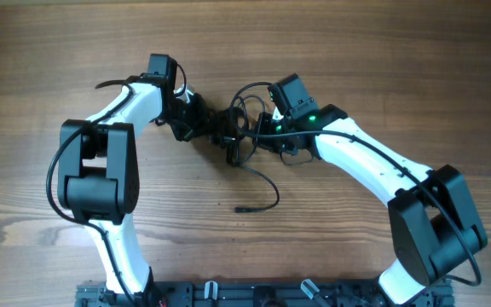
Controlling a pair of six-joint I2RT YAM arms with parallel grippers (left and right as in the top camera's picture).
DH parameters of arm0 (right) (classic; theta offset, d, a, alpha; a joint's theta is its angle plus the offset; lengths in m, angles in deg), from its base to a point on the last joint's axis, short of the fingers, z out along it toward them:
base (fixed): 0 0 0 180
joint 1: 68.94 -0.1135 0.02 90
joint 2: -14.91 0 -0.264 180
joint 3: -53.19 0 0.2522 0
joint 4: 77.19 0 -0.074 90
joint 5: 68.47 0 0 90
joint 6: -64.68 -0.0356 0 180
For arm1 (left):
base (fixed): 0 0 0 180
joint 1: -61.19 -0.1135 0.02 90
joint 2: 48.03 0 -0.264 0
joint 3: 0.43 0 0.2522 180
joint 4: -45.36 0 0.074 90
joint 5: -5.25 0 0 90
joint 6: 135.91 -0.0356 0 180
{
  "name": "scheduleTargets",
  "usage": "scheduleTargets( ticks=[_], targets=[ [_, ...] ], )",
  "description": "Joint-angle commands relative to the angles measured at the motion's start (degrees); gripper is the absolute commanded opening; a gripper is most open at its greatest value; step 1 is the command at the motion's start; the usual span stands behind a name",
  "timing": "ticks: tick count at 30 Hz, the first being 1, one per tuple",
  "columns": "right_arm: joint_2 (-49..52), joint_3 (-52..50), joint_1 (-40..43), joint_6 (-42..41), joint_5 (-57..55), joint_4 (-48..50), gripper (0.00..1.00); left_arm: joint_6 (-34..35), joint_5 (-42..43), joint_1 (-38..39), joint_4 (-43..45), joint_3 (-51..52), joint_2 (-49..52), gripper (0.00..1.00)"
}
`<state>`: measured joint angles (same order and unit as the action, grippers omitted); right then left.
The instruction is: Untangle cables
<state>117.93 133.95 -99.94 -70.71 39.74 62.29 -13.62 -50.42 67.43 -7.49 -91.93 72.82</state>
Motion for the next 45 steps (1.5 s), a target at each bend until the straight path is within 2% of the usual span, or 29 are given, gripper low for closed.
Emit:
scheduleTargets(
  ticks=[1,10,17,22,24,28,30,34,36,38,45],
  targets=[
    [-1.2,0.0,-2.4,-0.1,2.9,-0.4,0.04,1.2,-7.8,-1.5,0.1,0.5,1.0,0.06],
    [-1.2,0.0,-8.2,-3.1,1.0,0.0,0.04,1.2,-7.8,-1.5,0.1,0.5,1.0,0.06],
    [-1.2,0.0,-8.7,-6.4,4.9,-0.1,0.04,1.2,-7.8,-1.5,0.1,0.5,1.0,0.06],
    [-1.2,0.0,-9.1,-7.0,2.6,-0.7,0.08,1.2,-7.8,-1.5,0.1,0.5,1.0,0.06],
    [-1.2,0.0,-9.0,-3.5,0.2,-1.9,0.04,1.2,-7.8,-1.5,0.1,0.5,1.0,0.06],
    [-3.7,1.8,-7.8,-1.6,-1.7,-5.4,0.05,1.2,-7.1,-1.5,0.1,0.5,1.0,0.06],
    [-6.2,3.4,-7.5,0.5,-3.0,-6.8,0.1,1.2,-7.1,-1.5,0.1,0.5,1.0,0.06],
    [-10.1,4.0,-7.6,1.0,-5.3,-7.4,0.12,1.2,-7.1,-1.5,0.1,0.5,1.0,0.06],
    [-10.3,4.0,-8.0,7.5,-1.4,-5.2,0.12,1.2,-7.1,-1.5,0.1,0.5,1.0,0.06],
    [-9.8,4.0,-9.1,17.0,7.4,-2.1,0.12,1.2,-7.1,-1.5,0.1,0.5,1.0,0.06],
    [-7.0,3.8,-15.2,16.7,-3.5,-0.3,0.11,1.2,-7.1,-1.5,0.1,0.5,1.0,0.06]
  ],
)
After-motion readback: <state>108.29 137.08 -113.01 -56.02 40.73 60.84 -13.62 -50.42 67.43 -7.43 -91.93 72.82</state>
